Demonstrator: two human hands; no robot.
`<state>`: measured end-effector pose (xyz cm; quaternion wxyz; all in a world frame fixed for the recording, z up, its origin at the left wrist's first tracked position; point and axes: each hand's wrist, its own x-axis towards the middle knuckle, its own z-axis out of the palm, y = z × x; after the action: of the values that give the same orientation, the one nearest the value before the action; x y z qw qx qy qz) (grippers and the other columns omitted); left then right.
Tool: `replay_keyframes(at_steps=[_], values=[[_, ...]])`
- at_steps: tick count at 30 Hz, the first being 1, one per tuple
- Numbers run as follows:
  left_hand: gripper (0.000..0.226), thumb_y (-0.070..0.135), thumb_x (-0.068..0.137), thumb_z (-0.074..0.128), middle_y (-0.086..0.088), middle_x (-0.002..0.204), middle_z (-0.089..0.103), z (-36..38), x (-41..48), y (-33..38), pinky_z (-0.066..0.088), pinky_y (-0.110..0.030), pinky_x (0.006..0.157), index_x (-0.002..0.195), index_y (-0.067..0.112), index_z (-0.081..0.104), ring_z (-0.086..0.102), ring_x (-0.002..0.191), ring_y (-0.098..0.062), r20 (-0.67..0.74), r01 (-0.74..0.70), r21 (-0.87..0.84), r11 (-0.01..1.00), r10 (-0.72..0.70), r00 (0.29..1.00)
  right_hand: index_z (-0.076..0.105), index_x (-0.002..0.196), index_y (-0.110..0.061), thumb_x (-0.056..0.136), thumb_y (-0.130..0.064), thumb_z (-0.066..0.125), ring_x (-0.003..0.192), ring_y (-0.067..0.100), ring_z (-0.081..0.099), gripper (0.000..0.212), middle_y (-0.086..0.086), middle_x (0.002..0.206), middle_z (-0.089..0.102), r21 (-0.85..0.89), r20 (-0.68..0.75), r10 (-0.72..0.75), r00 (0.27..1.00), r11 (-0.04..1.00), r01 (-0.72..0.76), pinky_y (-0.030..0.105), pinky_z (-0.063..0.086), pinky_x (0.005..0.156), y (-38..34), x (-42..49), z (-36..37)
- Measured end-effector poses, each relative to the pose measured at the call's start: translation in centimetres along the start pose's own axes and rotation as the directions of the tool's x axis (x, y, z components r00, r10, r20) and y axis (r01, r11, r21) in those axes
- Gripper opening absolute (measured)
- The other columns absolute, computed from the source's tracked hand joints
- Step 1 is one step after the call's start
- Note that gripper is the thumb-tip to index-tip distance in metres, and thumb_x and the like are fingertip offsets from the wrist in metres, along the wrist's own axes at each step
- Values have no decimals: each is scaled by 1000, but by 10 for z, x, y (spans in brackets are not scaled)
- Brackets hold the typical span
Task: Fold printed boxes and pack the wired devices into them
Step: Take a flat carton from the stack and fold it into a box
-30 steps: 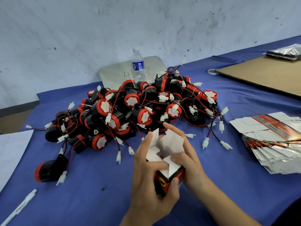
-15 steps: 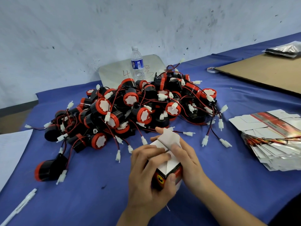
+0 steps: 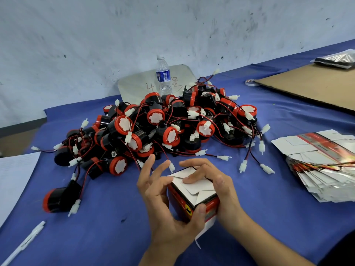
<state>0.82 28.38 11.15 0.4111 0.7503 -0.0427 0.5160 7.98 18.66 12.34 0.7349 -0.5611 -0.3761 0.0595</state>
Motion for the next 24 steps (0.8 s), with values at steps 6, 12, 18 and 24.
replay_keyframes(at_steps=[6,12,18,24], values=[[57,56,85,60,11,153,22,-2,0,-3,49,-63,83,127,25,38,37,129,-54,27,-36,8,999,36,999,67,75,-8,88,-74,32,104,23,61,76,-4,115,63,-101,-3,-70,998,993,69,38,49,86,1,0,-1],[59,58,86,58,7,153,26,-2,2,-5,44,-67,89,134,29,39,35,132,-51,40,-10,21,1000,9,999,68,87,-13,92,-69,29,107,23,59,69,-4,119,60,-154,-24,-90,996,984,86,39,48,88,4,0,-3],[68,75,77,56,0,145,42,-1,1,-5,51,-50,92,134,40,40,51,125,-28,134,300,-140,944,-282,950,61,100,-14,89,-40,39,114,29,55,35,3,124,59,33,-7,4,1000,999,-4,50,46,93,8,0,-4],[76,55,76,70,-7,133,50,-4,1,-4,49,-23,90,135,20,39,56,119,-21,157,149,-42,988,-141,978,53,121,-18,65,-30,48,115,25,55,57,2,123,60,185,100,181,978,963,-197,37,49,94,9,3,-5]])
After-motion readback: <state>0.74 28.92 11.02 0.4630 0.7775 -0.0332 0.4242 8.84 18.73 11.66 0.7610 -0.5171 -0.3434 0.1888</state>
